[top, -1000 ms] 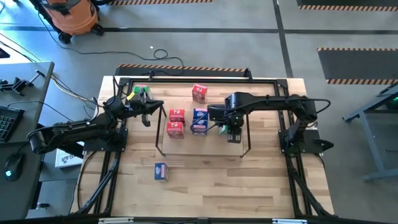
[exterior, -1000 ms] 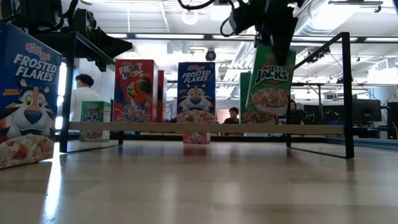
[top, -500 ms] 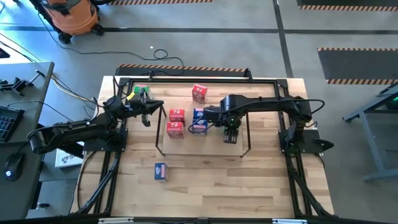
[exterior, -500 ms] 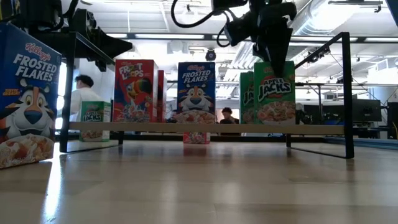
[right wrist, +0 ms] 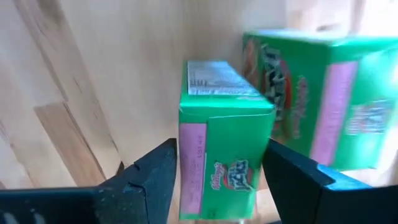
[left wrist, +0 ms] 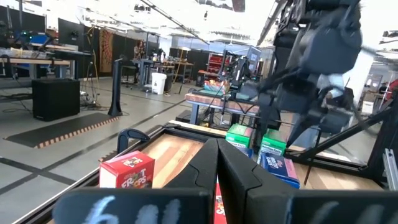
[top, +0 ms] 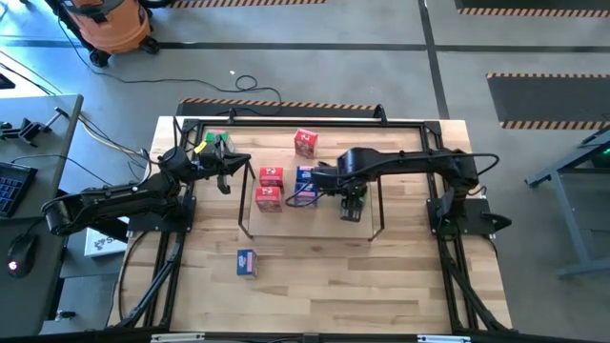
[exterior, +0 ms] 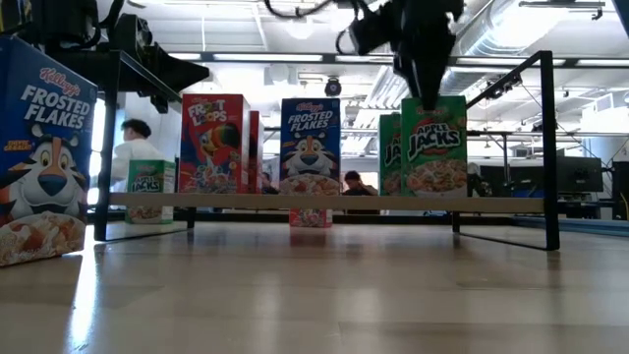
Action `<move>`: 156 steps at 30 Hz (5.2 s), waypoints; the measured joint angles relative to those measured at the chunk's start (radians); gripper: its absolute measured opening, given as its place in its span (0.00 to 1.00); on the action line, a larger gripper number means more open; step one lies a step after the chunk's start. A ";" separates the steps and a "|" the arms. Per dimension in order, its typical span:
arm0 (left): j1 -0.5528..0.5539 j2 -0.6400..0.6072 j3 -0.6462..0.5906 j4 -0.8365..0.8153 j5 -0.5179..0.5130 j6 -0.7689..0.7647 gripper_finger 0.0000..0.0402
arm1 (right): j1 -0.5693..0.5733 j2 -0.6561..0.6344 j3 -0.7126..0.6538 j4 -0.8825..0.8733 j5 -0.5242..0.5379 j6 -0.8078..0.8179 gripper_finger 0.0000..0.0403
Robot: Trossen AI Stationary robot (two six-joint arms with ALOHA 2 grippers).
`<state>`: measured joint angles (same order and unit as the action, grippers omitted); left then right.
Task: Stack cereal on shelf
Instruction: Put the bottom green cereal box on the shelf
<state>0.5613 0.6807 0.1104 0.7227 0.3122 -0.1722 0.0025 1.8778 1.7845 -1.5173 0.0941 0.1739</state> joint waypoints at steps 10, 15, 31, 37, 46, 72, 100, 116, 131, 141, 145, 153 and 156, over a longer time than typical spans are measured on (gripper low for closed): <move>0.000 0.000 0.000 -0.001 0.000 -0.006 0.00 | 0.004 -0.014 0.135 -0.052 -0.118 0.100 0.45; 0.000 0.000 0.000 0.000 0.002 -0.007 0.00 | 0.004 -0.013 0.078 -0.055 -0.183 0.135 0.26; 0.000 0.000 0.000 0.000 0.003 -0.008 0.00 | 0.040 -0.019 0.065 -0.054 -0.304 0.351 0.00; 0.000 0.000 0.000 0.000 0.004 -0.010 0.00 | 0.044 -0.016 0.065 -0.053 -0.276 0.413 0.00; 0.000 0.000 0.000 0.000 0.004 -0.010 0.00 | 0.078 -0.018 -0.108 -0.055 -0.315 0.516 0.00; 0.000 0.000 0.000 0.002 0.003 -0.010 0.00 | 0.069 -0.031 -0.191 -0.009 -0.022 0.632 0.00; 0.000 0.000 0.000 0.002 0.003 -0.010 0.00 | 0.061 -0.035 -0.188 -0.040 0.146 0.557 0.00; 0.000 0.000 0.000 0.001 0.003 -0.010 0.00 | 0.098 -0.059 -0.109 -0.030 0.216 0.326 0.00; 0.000 0.000 0.000 0.000 -0.003 -0.018 0.00 | 0.064 -0.521 -0.630 0.877 0.172 0.115 0.00; 0.000 0.000 0.000 0.009 -0.010 -0.009 0.00 | 0.133 -0.412 -0.585 0.941 0.070 0.248 0.00; 0.000 0.000 0.000 0.009 -0.010 -0.009 0.00 | 0.157 -0.292 -0.468 0.786 0.115 0.302 0.00; 0.000 0.000 0.000 0.000 -0.010 -0.009 0.00 | 0.158 -0.073 -0.209 0.418 0.223 0.387 0.00; 0.000 0.000 0.000 0.000 -0.010 -0.009 0.00 | 0.158 -0.030 -0.139 0.319 0.235 0.420 0.00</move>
<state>0.5610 0.6807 0.1101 0.7223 0.3023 -0.1810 0.1600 1.8479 1.6450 -1.1981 0.3286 0.5940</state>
